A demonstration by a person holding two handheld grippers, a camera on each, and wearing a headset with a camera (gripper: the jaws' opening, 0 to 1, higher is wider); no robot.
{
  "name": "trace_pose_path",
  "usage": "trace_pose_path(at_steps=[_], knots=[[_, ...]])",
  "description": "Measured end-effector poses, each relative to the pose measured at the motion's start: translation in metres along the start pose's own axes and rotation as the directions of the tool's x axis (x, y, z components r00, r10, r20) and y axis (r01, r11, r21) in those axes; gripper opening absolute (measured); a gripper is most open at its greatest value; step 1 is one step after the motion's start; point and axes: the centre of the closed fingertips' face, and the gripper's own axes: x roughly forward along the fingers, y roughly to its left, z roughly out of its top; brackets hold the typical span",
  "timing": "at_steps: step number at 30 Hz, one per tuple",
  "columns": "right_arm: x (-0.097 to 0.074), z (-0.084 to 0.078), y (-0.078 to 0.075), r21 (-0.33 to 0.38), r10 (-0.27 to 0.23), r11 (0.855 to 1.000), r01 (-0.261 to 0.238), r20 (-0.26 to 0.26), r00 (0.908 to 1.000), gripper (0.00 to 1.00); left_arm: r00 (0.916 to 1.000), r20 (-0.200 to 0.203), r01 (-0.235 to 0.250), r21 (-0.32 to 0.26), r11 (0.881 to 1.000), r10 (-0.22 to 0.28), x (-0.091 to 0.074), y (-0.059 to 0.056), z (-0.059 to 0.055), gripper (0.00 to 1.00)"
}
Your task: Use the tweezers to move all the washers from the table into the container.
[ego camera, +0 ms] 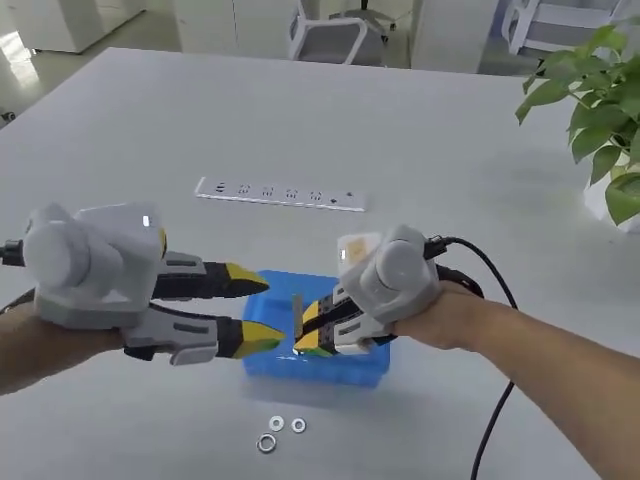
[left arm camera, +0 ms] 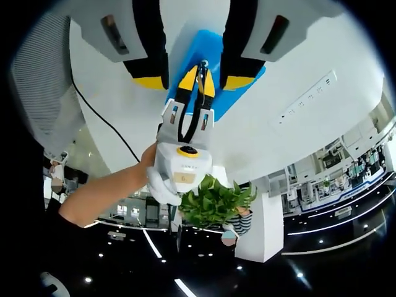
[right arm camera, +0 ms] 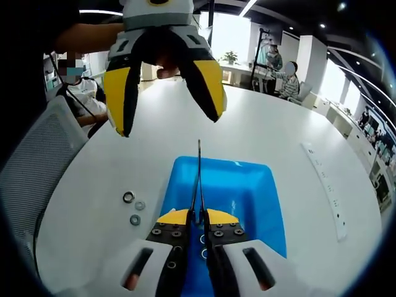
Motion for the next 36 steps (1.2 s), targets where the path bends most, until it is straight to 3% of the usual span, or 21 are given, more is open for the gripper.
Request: trace_pose_path(at_steps=[3,17,36], knots=[[0.000,-0.001,0.001,0.001,0.002,1.000,-0.002,-0.003,1.0000,0.09,0.9999,-0.009,0.011,0.009,1.000,-0.011,0.005,0.002,-0.001,0.29],[0.000,-0.002,0.001,0.007,0.003,1.000,-0.003,-0.001,1.0000,0.09,0.9991,-0.032,0.029,0.022,0.999,-0.029,0.017,0.008,-0.006,0.24],[0.000,-0.002,0.002,-0.005,0.003,1.000,-0.003,-0.011,0.9999,0.10,0.9975,-0.038,0.063,0.080,0.995,-0.060,0.031,0.005,-0.002,0.07]])
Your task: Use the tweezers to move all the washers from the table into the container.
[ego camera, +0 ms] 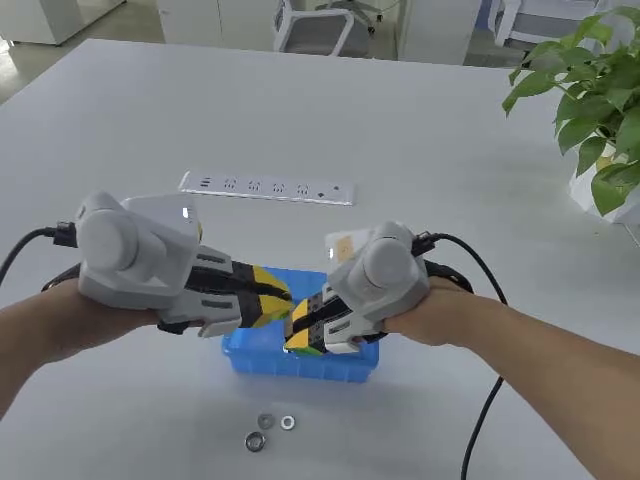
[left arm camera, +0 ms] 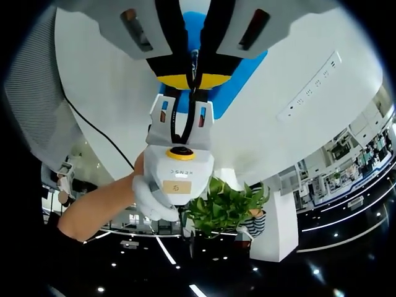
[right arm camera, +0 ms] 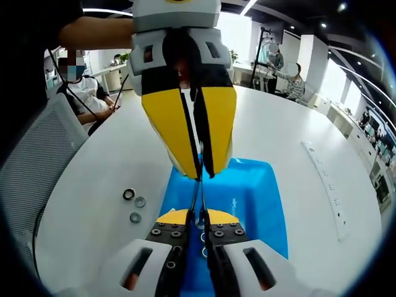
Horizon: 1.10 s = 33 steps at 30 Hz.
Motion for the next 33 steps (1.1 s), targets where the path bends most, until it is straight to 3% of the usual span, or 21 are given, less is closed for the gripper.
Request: trace_pose_path(at_steps=[15,33], knots=[[-0.004,0.002,0.000,0.001,-0.010,1.000,0.010,-0.007,0.9999,0.12,0.9999,0.002,0.017,0.024,1.000,-0.017,0.001,-0.003,0.005,0.06],[-0.022,0.007,0.001,0.050,-0.058,0.997,0.058,-0.002,0.9983,0.22,0.9999,0.012,0.008,0.040,0.999,-0.008,-0.007,-0.004,0.024,0.05]])
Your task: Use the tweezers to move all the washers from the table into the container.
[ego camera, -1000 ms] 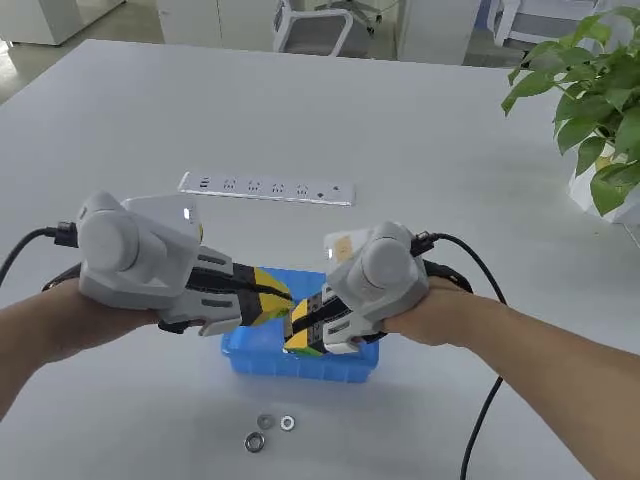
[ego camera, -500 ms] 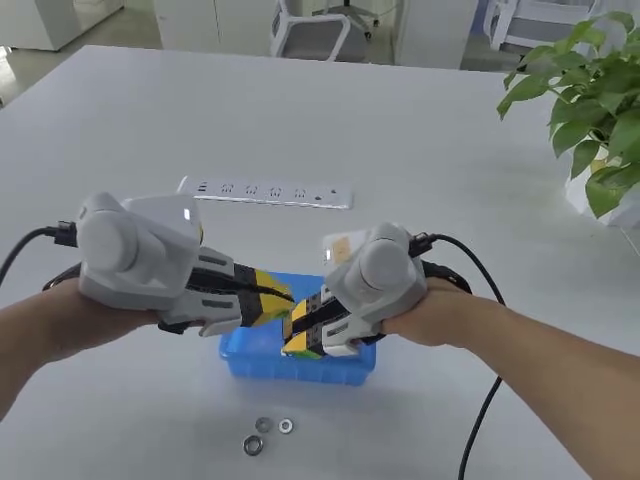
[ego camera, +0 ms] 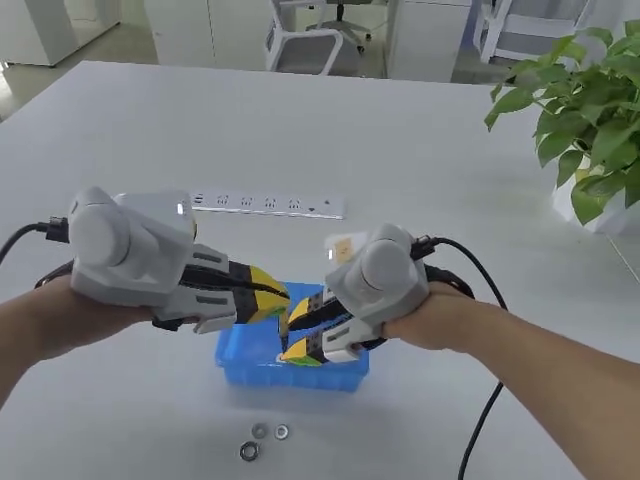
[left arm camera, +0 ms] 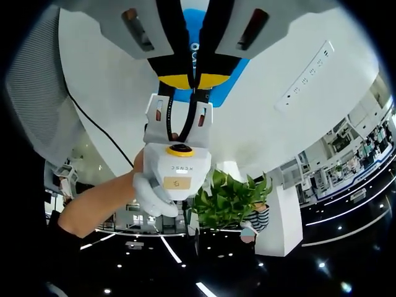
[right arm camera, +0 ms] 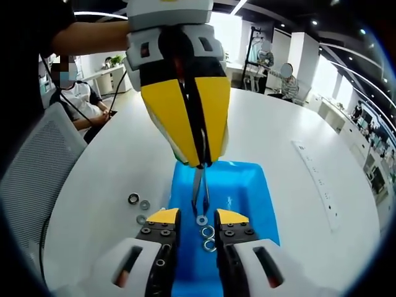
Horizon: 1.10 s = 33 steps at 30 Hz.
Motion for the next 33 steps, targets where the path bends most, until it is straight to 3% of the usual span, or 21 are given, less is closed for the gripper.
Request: trace_pose_path(at_steps=[17,24,33], knots=[[-0.038,-0.003,0.007,0.098,-0.107,0.990,0.105,0.020,0.9941,0.32,1.0000,0.001,-0.009,0.004,1.000,0.009,-0.011,-0.008,0.015,0.05],[-0.057,-0.008,0.011,0.133,-0.172,0.977,0.168,0.014,0.9850,0.39,0.9999,-0.002,-0.013,0.002,1.000,0.013,-0.016,-0.013,0.021,0.05],[-0.079,-0.011,0.015,0.184,-0.254,0.952,0.246,0.019,0.9671,0.48,0.9998,-0.005,-0.022,0.006,1.000,0.022,-0.024,-0.019,0.027,0.05]])
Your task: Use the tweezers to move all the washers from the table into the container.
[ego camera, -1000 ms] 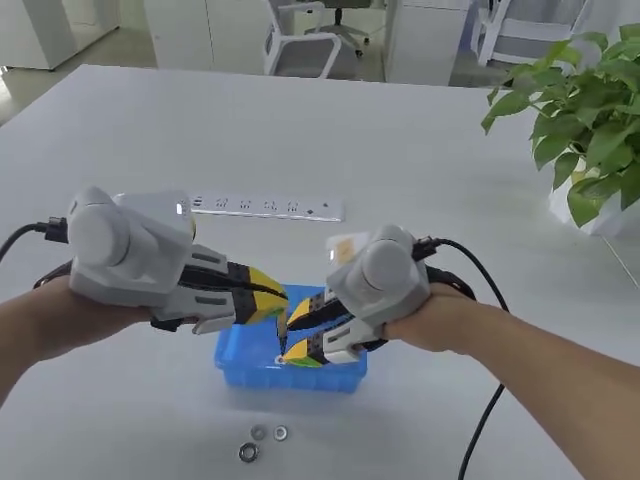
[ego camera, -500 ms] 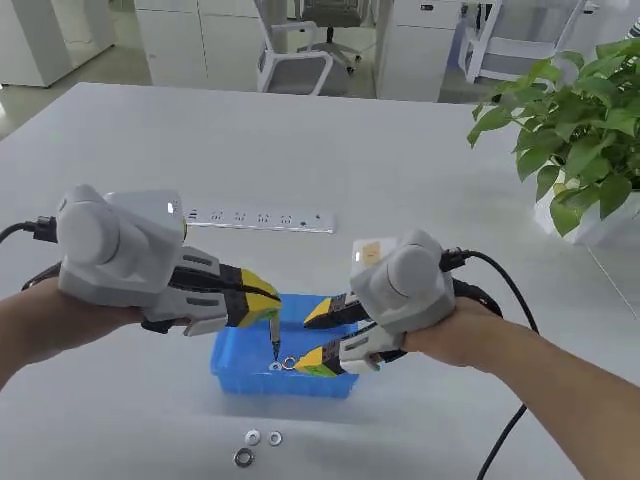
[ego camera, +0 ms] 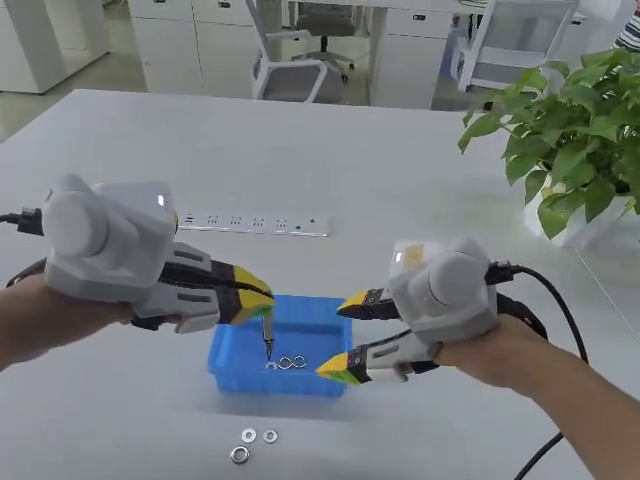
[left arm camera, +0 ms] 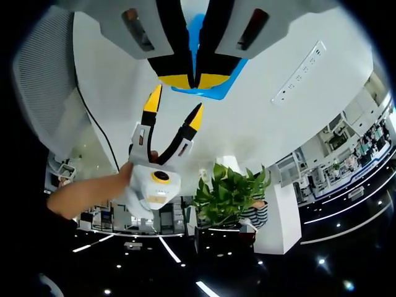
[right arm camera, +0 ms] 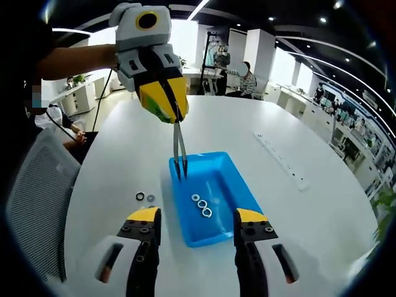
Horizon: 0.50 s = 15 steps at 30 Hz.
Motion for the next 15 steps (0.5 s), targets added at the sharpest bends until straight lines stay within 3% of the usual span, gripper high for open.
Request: trace_pose_path(at_steps=[15], knots=[[-0.023,-0.010,0.012,0.082,-0.079,0.994,0.076,0.031,0.9964,0.62,0.9999,-0.001,0.016,0.002,1.000,-0.016,-0.007,-0.014,0.002,0.05]])
